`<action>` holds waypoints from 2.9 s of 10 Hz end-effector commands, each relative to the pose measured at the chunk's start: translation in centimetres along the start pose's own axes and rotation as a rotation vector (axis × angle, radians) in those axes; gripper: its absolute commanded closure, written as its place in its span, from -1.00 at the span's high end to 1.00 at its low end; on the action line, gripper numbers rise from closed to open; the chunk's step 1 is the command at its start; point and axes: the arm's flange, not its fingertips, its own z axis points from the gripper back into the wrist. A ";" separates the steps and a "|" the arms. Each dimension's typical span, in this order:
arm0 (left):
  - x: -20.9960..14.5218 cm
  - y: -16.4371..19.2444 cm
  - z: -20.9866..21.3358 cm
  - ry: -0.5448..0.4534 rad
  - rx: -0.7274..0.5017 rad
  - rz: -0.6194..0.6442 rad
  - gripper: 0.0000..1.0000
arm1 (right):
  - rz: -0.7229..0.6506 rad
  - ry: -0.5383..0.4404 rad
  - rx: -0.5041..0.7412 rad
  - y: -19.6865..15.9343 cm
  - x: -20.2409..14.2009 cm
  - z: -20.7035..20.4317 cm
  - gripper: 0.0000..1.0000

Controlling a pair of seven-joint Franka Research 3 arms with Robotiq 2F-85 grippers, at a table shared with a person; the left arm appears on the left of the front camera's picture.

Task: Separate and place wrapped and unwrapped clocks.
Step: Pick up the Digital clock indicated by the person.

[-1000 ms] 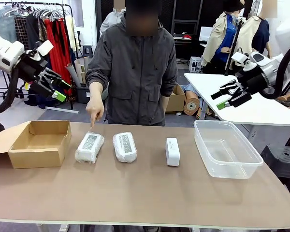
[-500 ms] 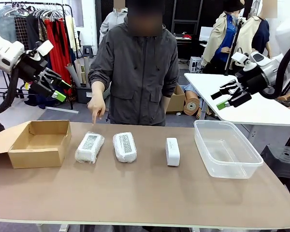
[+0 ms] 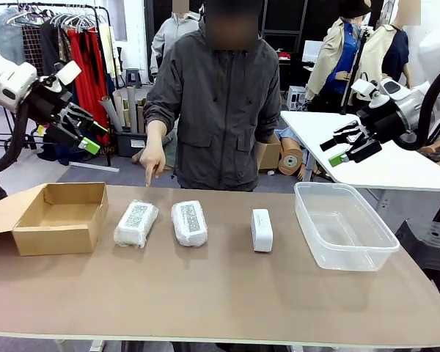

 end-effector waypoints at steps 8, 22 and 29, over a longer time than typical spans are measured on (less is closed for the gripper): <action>0.0 0.0 0.0 0.000 0.000 0.000 1.00 | 0.004 0.000 0.001 0.1 0.2 0.0 1.00; 2.4 -5.5 -9.6 0.646 0.368 0.536 1.00 | 0.004 0.000 0.001 0.1 0.2 0.0 1.00; 3.9 -6.1 -14.7 0.695 0.421 0.807 1.00 | 0.004 0.000 0.001 0.1 0.2 0.0 1.00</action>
